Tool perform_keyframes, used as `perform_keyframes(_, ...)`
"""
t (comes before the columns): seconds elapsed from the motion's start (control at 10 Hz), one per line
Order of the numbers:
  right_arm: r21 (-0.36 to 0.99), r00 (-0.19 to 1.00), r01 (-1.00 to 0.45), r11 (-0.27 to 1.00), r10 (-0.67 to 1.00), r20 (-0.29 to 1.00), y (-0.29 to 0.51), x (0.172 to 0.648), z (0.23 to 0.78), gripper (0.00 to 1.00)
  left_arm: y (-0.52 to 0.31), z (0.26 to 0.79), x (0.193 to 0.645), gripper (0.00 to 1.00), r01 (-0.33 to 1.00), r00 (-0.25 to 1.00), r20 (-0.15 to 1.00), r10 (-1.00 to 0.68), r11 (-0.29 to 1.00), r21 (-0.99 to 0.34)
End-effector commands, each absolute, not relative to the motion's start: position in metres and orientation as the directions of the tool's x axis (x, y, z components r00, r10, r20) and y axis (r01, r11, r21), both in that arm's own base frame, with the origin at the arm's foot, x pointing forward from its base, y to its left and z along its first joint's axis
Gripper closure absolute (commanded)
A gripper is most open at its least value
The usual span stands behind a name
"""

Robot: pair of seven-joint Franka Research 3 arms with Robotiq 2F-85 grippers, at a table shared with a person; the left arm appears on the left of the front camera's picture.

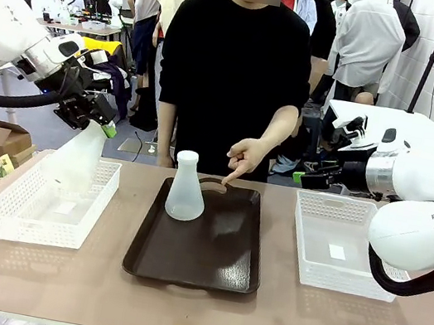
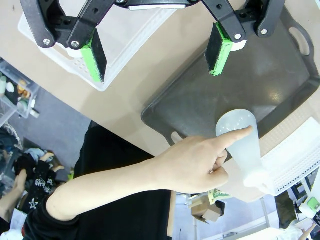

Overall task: Prepare the laboratory tools.
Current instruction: Place the picked Big flask upright in the Handle tray as directed by the person.

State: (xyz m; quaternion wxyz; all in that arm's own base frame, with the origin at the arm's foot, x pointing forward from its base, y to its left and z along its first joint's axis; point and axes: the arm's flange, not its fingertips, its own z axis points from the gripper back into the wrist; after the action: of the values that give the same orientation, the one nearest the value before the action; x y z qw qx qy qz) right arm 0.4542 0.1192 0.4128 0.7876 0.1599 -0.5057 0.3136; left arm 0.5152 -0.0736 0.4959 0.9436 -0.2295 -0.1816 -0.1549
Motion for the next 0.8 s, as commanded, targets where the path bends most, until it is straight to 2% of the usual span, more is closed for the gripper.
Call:
perform_keyframes(0.0, -0.068, 0.239, -0.643, 0.763, 0.285, 0.928, 0.117, 0.443, 0.415, 0.0, -0.072, 0.496, 0.515, 1.0, 0.373, 0.887, 0.413, -0.206, 0.848, -0.377)
perform_keyframes(0.2, -0.068, 0.239, -0.643, 0.763, 0.285, 0.928, 0.117, 0.443, 0.415, 0.0, -0.115, 0.501, 0.502, 1.0, 0.57, 0.775, 0.554, -0.304, 0.715, -0.405)
perform_keyframes(0.4, -0.068, 0.239, -0.643, 0.763, 0.285, 0.928, 0.117, 0.443, 0.415, 0.0, -0.17, 0.502, 0.478, 1.0, 0.751, 0.63, 0.67, -0.392, 0.527, -0.398)
perform_keyframes(0.6, -0.068, 0.239, -0.643, 0.763, 0.285, 0.928, 0.117, 0.443, 0.415, 0.0, -0.197, 0.486, 0.472, 1.0, 0.808, 0.565, 0.72, -0.404, 0.446, -0.384)
perform_keyframes(0.7, -0.068, 0.239, -0.643, 0.763, 0.285, 0.928, 0.117, 0.443, 0.415, 0.0, -0.204, 0.48, 0.469, 1.0, 0.863, 0.476, 0.787, -0.392, 0.379, -0.333)
